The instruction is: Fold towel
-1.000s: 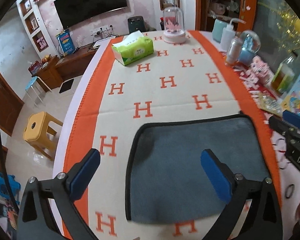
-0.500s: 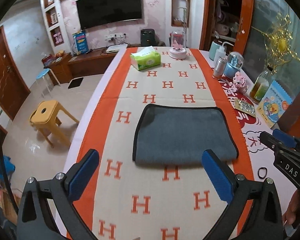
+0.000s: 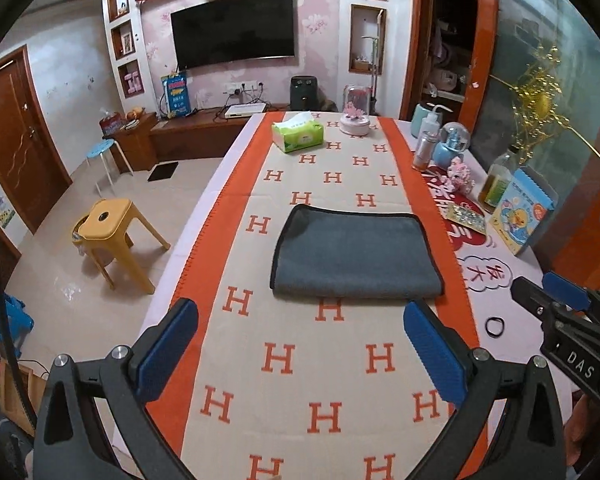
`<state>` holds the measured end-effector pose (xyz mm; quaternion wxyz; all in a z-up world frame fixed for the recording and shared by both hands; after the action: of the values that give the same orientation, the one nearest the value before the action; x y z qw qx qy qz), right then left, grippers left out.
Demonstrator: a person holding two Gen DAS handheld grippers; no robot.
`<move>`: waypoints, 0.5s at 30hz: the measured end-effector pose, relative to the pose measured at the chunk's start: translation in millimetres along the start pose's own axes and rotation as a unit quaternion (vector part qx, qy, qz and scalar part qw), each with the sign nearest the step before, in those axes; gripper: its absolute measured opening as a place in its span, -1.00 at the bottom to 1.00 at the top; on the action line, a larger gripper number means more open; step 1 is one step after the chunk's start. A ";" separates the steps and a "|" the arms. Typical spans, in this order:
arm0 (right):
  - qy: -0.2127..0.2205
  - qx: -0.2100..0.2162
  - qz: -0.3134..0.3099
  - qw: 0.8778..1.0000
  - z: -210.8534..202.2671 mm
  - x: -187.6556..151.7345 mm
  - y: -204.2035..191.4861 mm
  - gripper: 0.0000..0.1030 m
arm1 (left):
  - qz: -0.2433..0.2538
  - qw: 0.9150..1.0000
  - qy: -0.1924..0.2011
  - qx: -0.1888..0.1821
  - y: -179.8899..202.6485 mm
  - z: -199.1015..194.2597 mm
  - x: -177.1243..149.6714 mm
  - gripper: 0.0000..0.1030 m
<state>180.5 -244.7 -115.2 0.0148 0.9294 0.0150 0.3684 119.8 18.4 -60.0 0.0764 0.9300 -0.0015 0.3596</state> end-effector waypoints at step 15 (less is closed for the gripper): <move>0.014 -0.001 -0.005 1.000 -57.4 -25.1 -5.7 0.09 | -0.004 0.999 0.002 -0.034 25.5 -52.5 -18.1 0.98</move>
<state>122.8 -239.0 -90.8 0.0175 0.9241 0.0193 0.3813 69.8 -0.2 -30.2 0.1095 0.9259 -0.0096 0.3613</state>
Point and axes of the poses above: each gripper's, at about its wrist camera, not at the fingertips, and z roughly the way its jaws point, y to its right, x to its top, the point moved 8 cm from there along z, roughly the way its jaws point, and after that the axes turned 11 degrees about -x, right-handed, at the moved point
